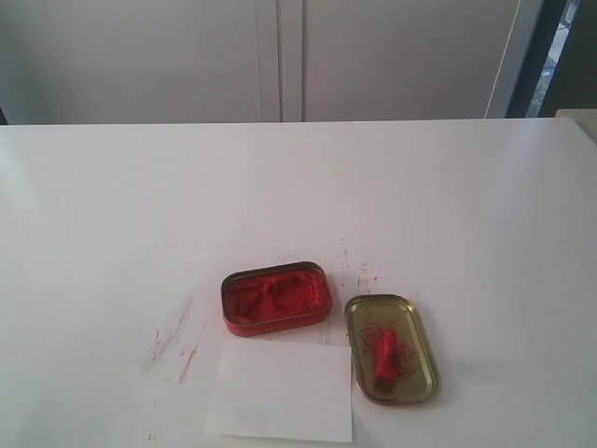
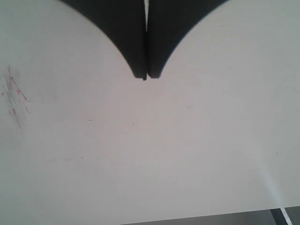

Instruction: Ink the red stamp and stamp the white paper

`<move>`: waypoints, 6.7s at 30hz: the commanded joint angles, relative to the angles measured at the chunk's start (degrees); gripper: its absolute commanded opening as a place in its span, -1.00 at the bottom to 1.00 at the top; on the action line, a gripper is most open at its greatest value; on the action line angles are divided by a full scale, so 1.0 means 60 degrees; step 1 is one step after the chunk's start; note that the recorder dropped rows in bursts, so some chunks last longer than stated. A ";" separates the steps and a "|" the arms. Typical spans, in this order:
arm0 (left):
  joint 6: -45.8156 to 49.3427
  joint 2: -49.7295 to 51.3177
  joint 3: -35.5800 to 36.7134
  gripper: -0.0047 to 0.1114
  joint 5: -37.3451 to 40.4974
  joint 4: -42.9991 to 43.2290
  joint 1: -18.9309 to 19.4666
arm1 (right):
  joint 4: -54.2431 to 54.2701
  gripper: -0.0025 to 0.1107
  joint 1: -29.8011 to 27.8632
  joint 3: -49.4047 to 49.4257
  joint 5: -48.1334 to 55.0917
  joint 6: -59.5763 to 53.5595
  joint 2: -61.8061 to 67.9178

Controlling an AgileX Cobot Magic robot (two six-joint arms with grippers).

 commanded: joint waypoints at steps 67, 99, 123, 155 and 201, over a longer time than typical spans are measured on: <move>0.0000 -0.0047 0.0046 -0.92 0.0021 -0.0036 0.0040 | 0.2213 -0.96 0.1301 -0.7180 0.7964 0.0995 1.0811; 0.0000 -0.0047 0.0046 -0.92 0.0021 -0.0036 0.0040 | 0.1279 -0.96 0.6000 -0.7288 0.7122 0.4398 1.4354; 0.0000 -0.0047 0.0046 -0.92 0.0007 -0.0036 0.0695 | 0.0853 -0.96 0.6000 -0.7288 0.7738 0.6058 1.4359; 0.0000 -0.0047 0.0046 -0.92 0.0007 -0.0036 0.0204 | 0.1160 -0.52 0.6000 -0.7271 0.7851 0.6993 1.5024; 0.0000 -0.0047 0.0046 -0.92 0.0007 -0.0013 0.0206 | 0.0442 -0.46 0.6000 -0.7271 0.7133 0.7506 1.6283</move>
